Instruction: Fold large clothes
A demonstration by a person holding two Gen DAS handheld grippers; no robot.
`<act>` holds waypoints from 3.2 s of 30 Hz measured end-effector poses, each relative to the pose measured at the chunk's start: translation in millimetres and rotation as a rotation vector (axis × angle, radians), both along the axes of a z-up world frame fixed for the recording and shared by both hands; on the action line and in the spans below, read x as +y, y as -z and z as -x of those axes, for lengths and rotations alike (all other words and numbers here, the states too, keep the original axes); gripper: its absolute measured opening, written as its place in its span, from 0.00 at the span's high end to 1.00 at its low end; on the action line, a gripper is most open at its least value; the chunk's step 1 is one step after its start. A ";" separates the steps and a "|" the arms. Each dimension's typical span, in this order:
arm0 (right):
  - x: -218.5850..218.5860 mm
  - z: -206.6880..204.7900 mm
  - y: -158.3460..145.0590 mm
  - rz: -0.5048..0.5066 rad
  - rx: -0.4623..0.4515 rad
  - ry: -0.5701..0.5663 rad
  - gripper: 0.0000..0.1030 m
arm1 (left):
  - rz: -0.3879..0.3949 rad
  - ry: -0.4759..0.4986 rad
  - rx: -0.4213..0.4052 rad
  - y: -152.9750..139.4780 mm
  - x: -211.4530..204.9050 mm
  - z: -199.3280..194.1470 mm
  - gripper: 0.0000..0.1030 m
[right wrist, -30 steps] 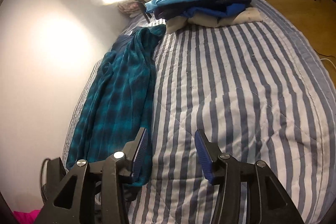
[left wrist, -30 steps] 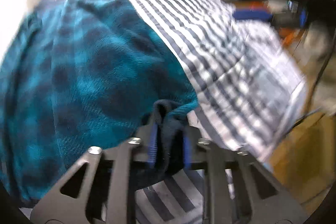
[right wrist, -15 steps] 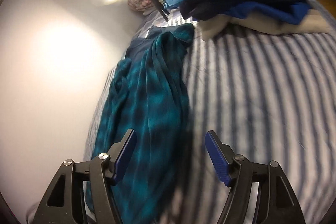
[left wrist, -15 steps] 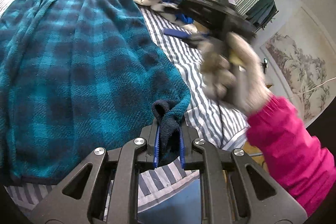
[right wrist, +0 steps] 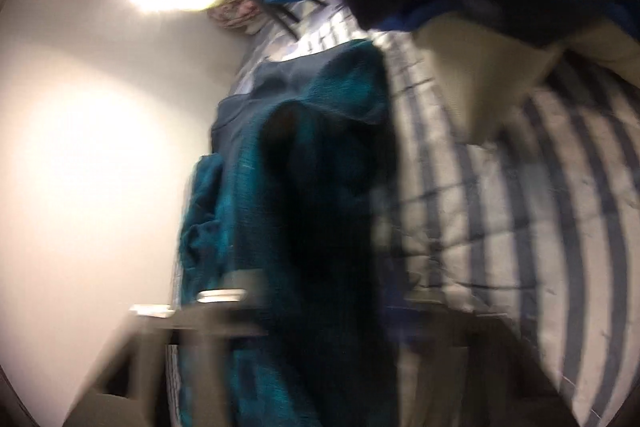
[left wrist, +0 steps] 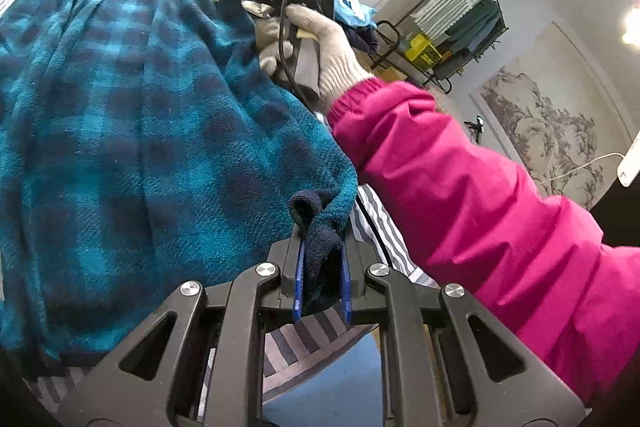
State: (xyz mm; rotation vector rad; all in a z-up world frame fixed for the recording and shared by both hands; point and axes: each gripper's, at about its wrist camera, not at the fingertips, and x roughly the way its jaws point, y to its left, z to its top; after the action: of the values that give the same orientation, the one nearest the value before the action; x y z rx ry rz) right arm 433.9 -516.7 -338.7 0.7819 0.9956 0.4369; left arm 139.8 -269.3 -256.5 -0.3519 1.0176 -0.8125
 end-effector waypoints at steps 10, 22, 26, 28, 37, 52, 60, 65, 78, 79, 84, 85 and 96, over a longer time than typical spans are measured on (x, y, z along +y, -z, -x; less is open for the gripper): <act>23.2 0.1 -50.5 0.271 -0.057 0.043 0.91 | 0.078 -0.043 0.066 10.3 25.9 -0.5 0.89; 73.9 -12.8 -68.3 0.589 -0.030 0.061 0.89 | 0.089 -0.133 0.078 20.9 68.0 -1.7 0.89; 61.7 5.4 -62.3 0.577 -0.037 0.090 0.33 | 0.094 -0.132 0.062 18.1 78.9 7.2 0.89; 48.3 12.3 -51.9 0.512 -0.009 0.124 0.29 | 0.108 -0.124 0.088 23.1 79.1 7.2 0.89; 41.4 4.5 -13.8 0.306 0.132 0.121 0.89 | 0.123 -0.115 0.094 19.6 77.1 3.9 0.90; 236.8 -17.8 -79.1 1.041 -0.075 -0.100 0.92 | 0.163 -0.227 0.141 26.5 108.1 5.7 0.90; 285.4 -31.6 -40.9 1.058 -0.053 -0.271 0.81 | 0.153 -0.295 0.199 42.1 130.0 3.2 0.90; 219.2 -10.5 -89.5 0.648 -0.133 -0.294 0.61 | 0.149 -0.277 0.171 35.4 129.0 5.3 0.90; 168.9 -72.1 -95.4 0.556 -0.126 -0.073 0.68 | 0.101 -0.303 0.168 35.1 130.7 11.1 0.90; 177.0 -85.2 -90.4 0.576 -0.131 -0.068 0.68 | 0.095 -0.300 0.166 35.0 128.6 11.5 0.90; 210.5 -137.6 -65.4 0.621 -0.122 -0.062 0.68 | 0.066 -0.288 0.157 33.0 119.0 6.5 0.90; 218.6 -149.1 -54.0 0.650 -0.100 -0.069 0.68 | 0.061 -0.287 0.160 33.9 114.6 3.8 0.90; 194.1 -106.6 -94.5 0.581 -0.147 -0.089 0.62 | 0.048 -0.269 0.145 24.8 115.0 2.3 0.89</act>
State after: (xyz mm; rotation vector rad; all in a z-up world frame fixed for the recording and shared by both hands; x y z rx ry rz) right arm 540.5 -322.6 -244.2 0.1807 0.9544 0.2537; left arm 137.4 -154.3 -281.3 -0.5820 1.0591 -0.5752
